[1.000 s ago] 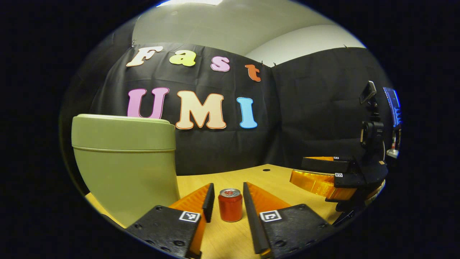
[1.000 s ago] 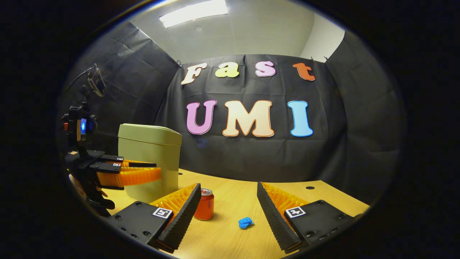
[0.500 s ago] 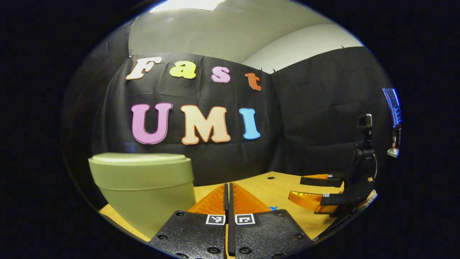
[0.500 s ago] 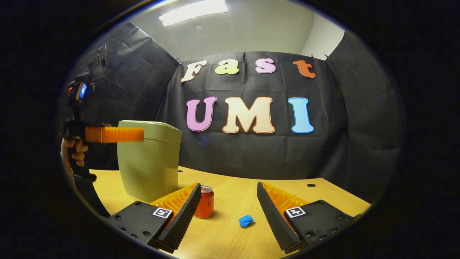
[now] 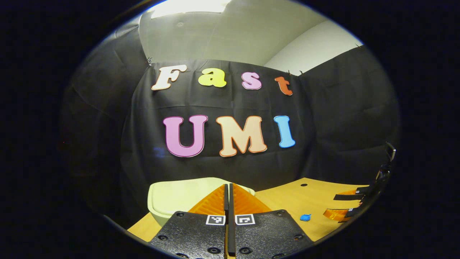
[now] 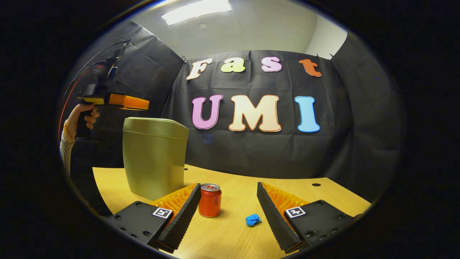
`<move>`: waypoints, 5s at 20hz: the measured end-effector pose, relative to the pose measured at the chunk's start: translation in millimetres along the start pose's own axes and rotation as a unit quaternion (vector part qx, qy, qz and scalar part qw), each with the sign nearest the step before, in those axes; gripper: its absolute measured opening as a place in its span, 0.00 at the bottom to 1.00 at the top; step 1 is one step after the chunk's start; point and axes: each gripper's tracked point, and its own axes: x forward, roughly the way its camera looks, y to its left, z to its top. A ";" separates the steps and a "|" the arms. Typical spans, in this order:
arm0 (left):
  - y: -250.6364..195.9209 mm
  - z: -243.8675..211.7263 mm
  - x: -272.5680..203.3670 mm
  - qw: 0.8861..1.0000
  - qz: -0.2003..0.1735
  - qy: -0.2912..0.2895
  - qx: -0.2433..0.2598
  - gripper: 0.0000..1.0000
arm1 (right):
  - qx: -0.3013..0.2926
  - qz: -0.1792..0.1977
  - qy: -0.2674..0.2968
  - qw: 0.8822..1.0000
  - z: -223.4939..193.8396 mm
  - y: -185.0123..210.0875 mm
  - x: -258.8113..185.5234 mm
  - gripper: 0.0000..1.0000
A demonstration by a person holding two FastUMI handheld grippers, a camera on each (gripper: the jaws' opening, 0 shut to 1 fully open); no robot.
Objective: Press the lid of the desktop garbage bin to open it, pick up the crumpled paper on the desktop and throw it into the bin, then pick up the pop can on the desktop and drop it into the bin, and finally close the garbage bin lid.
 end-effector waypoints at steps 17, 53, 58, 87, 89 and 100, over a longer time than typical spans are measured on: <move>18.1 -34.4 16.8 0.998 0.008 0.059 -0.003 0.00 | 0.008 0.003 -0.008 1.000 8.2 -0.3 -5.6 0.98; -140.1 -165.5 -17.6 0.978 -0.175 0.088 -0.068 0.00 | -0.003 -0.014 0.068 0.998 -53.0 -25.0 17.4 0.98; -147.9 -163.9 -18.6 0.979 -0.189 0.067 -0.043 0.00 | -0.032 -0.009 0.135 0.990 -68.9 -48.8 32.6 0.98; -153.3 -165.5 -20.5 0.978 -0.195 0.065 -0.030 0.94 | 0.015 0.053 0.424 0.904 -193.8 -49.8 84.1 0.44; -152.0 -167.1 -20.5 0.978 -0.194 0.067 -0.029 0.94 | 0.012 0.058 0.424 0.904 -193.0 -48.0 83.2 0.33; -164.1 -168.8 -25.3 0.974 -0.211 0.072 -0.033 0.94 | -0.041 0.082 0.338 0.937 -74.6 -27.6 92.6 0.23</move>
